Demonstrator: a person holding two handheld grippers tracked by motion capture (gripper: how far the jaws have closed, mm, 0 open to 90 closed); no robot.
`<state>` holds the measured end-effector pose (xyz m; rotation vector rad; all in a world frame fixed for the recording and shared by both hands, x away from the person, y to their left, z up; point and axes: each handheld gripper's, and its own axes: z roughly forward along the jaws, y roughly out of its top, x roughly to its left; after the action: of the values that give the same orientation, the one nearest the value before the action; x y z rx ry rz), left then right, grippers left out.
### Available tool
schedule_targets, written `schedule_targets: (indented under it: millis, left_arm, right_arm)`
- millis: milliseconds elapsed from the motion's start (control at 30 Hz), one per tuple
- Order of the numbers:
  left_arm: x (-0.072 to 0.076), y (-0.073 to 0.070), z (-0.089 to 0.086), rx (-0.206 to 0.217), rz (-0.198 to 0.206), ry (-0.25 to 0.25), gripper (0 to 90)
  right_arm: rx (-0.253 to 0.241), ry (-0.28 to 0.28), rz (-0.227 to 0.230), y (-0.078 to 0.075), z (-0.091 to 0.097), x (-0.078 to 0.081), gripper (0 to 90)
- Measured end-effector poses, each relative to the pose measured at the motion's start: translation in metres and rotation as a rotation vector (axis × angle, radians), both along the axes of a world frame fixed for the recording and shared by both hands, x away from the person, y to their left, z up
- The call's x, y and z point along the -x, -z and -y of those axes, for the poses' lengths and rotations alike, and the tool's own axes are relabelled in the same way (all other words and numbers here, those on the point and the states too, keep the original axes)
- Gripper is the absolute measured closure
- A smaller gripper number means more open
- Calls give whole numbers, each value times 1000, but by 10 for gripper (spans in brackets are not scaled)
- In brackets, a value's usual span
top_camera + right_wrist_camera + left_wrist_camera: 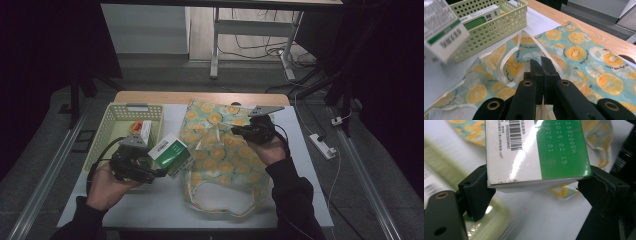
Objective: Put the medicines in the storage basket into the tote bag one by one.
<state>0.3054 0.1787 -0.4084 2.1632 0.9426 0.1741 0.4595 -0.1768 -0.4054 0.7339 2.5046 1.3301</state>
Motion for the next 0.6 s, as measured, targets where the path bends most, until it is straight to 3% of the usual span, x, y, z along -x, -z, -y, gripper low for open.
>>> schedule_targets:
  millis: [333,600]
  left_arm:
    - [-14,9,47,-7,-8,117,158]
    - [-25,17,81,-19,-12,179,157]
  right_arm:
    - [3,0,-1,1,0,0,896]
    - [2,2,-1,1,0,-1,896]
